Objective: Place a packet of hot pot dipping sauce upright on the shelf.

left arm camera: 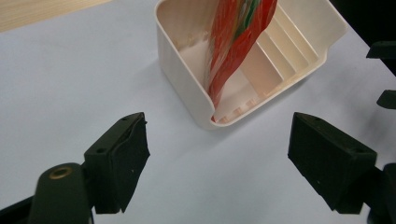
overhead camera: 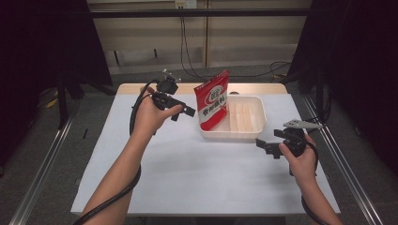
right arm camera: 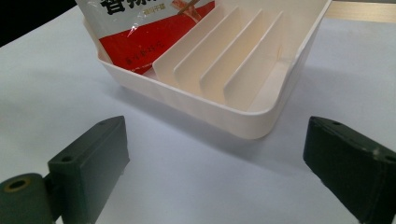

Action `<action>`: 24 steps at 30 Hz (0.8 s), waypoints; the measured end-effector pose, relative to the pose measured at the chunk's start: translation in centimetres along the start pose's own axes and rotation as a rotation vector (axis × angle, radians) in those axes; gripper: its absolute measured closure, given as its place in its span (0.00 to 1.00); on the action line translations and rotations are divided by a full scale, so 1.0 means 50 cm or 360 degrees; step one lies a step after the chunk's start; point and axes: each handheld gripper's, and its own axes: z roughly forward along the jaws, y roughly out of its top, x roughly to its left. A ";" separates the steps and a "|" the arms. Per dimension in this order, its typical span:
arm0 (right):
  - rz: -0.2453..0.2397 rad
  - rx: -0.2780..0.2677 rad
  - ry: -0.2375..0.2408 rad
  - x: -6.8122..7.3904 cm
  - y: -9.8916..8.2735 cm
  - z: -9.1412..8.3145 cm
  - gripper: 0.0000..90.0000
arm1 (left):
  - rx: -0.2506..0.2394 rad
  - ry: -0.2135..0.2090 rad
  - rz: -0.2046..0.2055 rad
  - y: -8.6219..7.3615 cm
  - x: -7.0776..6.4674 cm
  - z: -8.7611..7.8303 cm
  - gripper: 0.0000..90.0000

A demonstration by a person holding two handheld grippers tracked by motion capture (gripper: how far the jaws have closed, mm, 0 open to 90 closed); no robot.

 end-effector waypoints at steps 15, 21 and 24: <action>0.0000 0.0009 0.0004 0.001 -0.001 0.002 0.07 | 0.0010 0.0003 0.0009 -0.049 0.007 0.022 0.21; -0.0008 0.0018 0.0003 0.003 -0.003 0.005 0.07 | 0.0012 0.0002 0.0026 -0.067 0.006 0.031 0.20; -0.0011 0.0021 0.0003 0.003 -0.003 0.005 0.07 | 0.0017 0.0002 0.0032 -0.075 0.008 0.034 0.20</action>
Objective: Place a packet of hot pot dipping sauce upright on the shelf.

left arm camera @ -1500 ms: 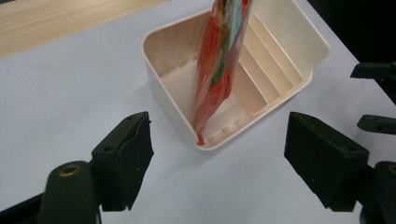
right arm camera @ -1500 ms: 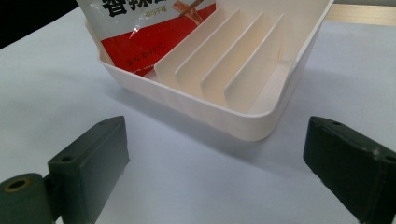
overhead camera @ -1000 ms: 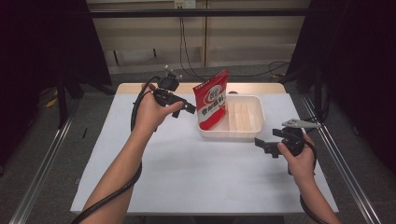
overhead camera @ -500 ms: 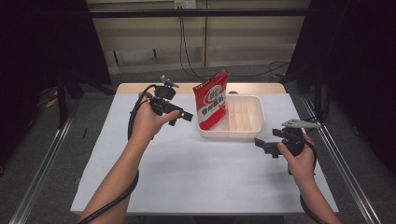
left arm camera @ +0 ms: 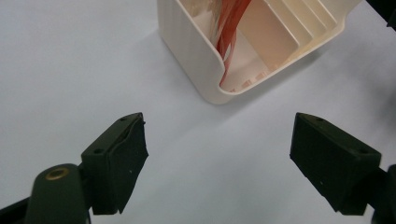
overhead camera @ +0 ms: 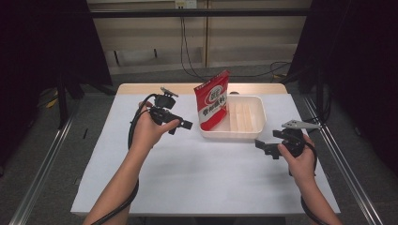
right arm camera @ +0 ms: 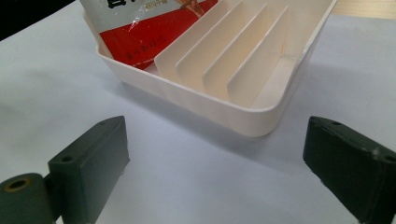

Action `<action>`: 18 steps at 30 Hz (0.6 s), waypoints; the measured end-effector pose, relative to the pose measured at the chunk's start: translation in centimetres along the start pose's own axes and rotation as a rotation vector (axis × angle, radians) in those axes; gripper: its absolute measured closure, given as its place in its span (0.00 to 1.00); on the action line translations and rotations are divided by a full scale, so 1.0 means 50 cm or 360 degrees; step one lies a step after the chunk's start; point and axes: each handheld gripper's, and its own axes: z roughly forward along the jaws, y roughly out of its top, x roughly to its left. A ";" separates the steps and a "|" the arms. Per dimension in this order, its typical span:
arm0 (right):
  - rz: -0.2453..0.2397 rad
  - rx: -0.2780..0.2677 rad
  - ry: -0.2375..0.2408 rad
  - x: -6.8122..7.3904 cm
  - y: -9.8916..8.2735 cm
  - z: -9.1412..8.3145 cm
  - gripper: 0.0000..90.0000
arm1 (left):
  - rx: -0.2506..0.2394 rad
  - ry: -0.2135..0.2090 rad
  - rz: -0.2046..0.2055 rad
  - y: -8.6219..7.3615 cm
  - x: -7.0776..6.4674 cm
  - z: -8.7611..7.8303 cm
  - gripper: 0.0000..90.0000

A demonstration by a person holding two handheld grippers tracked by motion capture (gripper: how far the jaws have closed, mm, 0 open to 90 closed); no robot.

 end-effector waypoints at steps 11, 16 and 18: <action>0.0007 -0.0002 0.0000 0.000 -0.001 0.001 0.07 | -0.0028 -0.0043 -0.0061 -0.043 0.012 0.030 0.19; 0.0004 0.0000 -0.0001 0.000 -0.001 0.001 0.07 | -0.0008 -0.0025 -0.0040 -0.055 0.012 0.036 0.18; 0.0005 -0.0001 -0.0001 -0.001 -0.001 0.000 0.07 | -0.0030 -0.0028 -0.0069 -0.064 0.010 0.041 0.18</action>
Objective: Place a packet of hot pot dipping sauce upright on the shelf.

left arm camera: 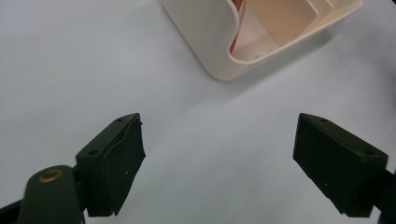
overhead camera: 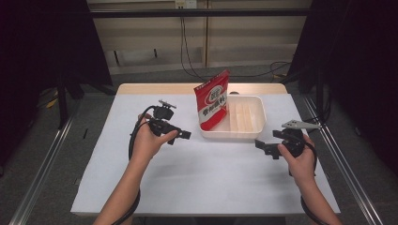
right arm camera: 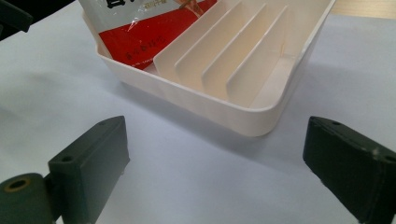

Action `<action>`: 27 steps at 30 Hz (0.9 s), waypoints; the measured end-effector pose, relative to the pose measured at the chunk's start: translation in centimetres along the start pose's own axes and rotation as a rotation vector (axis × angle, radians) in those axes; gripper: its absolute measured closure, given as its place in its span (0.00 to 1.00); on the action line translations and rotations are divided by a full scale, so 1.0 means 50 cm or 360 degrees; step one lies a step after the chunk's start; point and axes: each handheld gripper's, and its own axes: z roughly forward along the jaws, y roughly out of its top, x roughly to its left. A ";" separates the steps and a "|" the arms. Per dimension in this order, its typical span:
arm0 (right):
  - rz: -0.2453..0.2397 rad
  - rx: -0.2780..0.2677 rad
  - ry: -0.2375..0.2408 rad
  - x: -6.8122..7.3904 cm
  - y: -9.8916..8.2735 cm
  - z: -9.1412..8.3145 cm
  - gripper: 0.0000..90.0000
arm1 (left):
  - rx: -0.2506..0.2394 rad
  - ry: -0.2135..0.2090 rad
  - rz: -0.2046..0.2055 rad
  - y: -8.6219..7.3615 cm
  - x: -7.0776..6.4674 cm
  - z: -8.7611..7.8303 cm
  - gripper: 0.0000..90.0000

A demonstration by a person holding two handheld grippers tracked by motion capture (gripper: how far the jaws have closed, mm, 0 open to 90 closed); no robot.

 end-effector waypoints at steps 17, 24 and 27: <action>-0.0010 0.0015 0.0004 0.002 -0.003 0.004 0.07 | -0.0002 -0.0008 -0.0002 -0.047 0.000 0.015 0.17; -0.0026 0.0010 0.0005 0.003 -0.003 0.005 0.08 | -0.0004 -0.0021 -0.0008 -0.067 -0.001 0.021 0.17; -0.0025 0.0010 0.0002 0.003 -0.003 0.006 0.08 | -0.0013 -0.0029 -0.0016 -0.074 0.000 0.024 0.17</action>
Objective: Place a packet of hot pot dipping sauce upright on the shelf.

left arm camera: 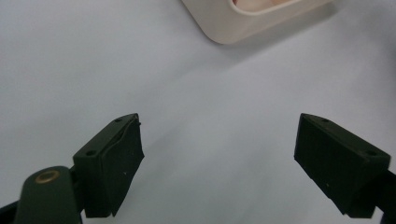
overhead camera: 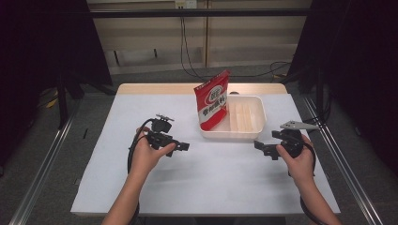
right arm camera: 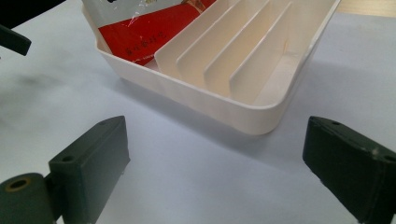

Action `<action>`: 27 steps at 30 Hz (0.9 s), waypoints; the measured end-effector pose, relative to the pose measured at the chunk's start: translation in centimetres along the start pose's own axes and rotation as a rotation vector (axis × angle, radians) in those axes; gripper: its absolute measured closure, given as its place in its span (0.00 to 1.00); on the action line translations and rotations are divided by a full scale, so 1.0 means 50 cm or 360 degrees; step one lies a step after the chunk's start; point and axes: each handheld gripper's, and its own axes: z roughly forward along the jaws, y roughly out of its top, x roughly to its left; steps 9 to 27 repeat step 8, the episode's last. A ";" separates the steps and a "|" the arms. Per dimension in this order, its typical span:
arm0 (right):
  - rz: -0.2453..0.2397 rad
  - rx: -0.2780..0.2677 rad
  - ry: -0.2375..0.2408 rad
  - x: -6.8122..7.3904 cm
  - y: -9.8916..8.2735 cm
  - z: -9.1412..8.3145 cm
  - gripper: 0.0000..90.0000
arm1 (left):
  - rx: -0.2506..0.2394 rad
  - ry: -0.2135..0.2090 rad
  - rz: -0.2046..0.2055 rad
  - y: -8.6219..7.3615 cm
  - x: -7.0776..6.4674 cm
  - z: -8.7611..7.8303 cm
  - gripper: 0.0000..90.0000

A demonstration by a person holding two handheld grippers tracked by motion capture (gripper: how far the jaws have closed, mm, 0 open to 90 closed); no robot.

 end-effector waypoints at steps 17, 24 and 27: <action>-0.0005 0.0012 -0.0007 0.000 -0.002 0.003 0.08 | -0.0023 0.0001 -0.0036 -0.010 0.000 0.013 0.16; -0.0005 0.0012 -0.0007 0.000 -0.002 0.003 0.08 | -0.0023 0.0001 -0.0036 -0.010 0.000 0.013 0.16; -0.0005 0.0012 -0.0007 0.000 -0.002 0.003 0.08 | -0.0023 0.0001 -0.0036 -0.010 0.000 0.013 0.16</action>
